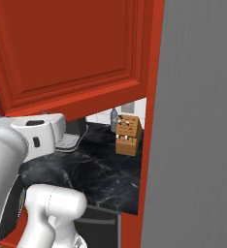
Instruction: Close all open cabinet doors.
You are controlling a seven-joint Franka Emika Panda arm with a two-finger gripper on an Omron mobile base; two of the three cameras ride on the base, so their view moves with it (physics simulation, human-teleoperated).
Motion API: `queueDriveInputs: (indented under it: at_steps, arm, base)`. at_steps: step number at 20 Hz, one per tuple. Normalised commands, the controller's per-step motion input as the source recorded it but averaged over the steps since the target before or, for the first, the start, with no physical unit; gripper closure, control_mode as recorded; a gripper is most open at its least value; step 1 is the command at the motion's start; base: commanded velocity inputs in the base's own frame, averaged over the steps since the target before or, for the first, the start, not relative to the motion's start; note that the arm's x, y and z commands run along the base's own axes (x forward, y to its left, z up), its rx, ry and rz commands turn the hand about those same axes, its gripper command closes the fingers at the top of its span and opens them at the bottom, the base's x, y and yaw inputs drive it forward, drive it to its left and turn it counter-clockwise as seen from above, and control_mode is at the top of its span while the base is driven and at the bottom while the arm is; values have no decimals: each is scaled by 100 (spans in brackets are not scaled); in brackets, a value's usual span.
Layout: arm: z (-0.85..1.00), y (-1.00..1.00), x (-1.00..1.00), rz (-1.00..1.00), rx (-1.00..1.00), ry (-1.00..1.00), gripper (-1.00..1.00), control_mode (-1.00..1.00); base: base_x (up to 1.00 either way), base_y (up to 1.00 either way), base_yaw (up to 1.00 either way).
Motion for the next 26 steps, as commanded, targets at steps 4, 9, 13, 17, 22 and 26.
queueDriveInputs:
  at_steps: [4, 9, 13, 17, 22, 26]
  arm:
    - [-35, 0, 47, 6, 0, -4, -100, -100]
    - [-45, 1, 31, 5, 0, -9, -100, -100]
    - [-38, 19, 22, 3, 0, -20, -100, -100]
    - [-31, 30, 31, 0, 0, -21, -100, -100]
    - [-28, 33, 41, 0, 0, -16, -100, -100]
    - [-29, 30, 43, 0, 0, -12, -100, -100]
  base:
    - [0, 0, 0]
    - [0, 0, 0]
    - [0, 0, 0]
    - [0, 0, 0]
    - [0, 0, 0]
    - [0, 0, 0]
